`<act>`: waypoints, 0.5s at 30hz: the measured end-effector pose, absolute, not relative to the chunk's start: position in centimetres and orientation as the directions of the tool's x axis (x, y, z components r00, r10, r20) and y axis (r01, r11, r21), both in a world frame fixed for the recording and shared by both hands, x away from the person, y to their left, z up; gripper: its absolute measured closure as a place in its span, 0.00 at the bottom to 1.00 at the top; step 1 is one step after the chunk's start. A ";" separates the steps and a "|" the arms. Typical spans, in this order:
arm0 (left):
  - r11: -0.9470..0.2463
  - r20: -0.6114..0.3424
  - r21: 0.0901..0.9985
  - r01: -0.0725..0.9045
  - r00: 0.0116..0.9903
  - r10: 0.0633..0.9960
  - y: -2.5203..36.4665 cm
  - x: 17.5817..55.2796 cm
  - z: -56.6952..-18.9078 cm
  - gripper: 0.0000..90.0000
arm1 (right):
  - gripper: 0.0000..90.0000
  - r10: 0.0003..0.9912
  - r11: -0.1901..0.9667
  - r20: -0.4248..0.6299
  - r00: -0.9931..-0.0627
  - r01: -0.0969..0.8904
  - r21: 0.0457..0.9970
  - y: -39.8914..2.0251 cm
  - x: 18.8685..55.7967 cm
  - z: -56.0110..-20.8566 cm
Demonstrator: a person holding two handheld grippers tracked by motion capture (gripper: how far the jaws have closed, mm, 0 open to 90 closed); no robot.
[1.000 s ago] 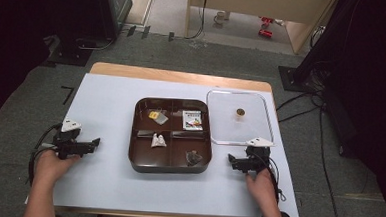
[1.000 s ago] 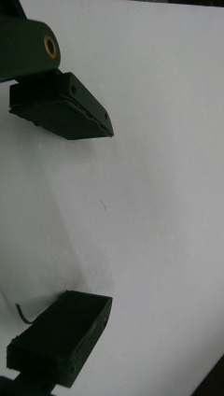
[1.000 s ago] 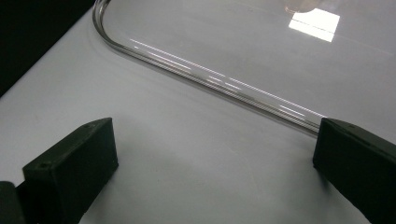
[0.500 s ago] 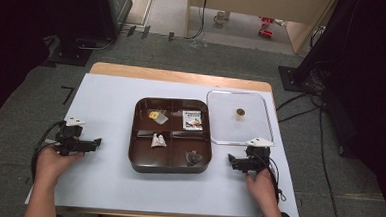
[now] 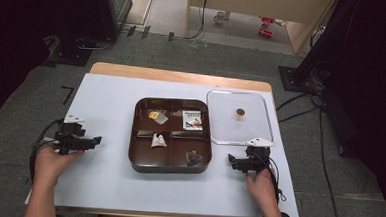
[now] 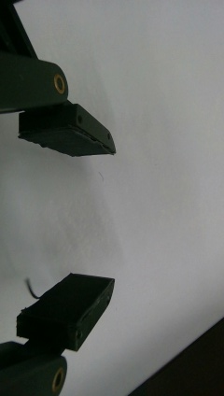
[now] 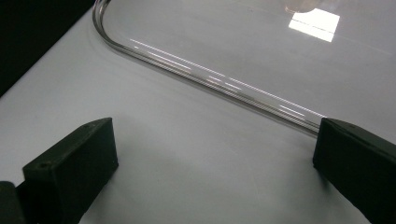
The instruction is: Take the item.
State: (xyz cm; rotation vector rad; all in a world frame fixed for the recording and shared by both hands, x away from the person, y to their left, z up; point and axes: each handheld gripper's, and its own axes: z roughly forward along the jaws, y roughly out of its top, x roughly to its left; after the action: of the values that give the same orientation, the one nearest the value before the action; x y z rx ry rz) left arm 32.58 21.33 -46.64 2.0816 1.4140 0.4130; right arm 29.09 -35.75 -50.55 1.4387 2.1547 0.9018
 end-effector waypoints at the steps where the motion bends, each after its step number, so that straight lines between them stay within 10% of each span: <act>1: -0.272 -0.064 0.621 0.736 0.392 0.918 21.3 32.6 -46.5 0.33 | 0.00 0.919 0.264 0.027 -0.393 0.664 0.700 -35.7 29.1 -50.5; 15: -0.319 -0.039 0.681 0.660 0.468 0.883 19.9 32.2 -44.5 0.38 | 0.00 0.919 0.264 0.026 -0.393 0.663 0.700 -35.7 29.1 -50.6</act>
State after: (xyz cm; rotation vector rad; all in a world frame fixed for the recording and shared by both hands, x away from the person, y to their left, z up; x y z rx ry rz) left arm 32.19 19.88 -44.52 2.0824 1.2759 0.4541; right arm 29.07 -35.73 -50.55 1.4380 2.1537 0.9020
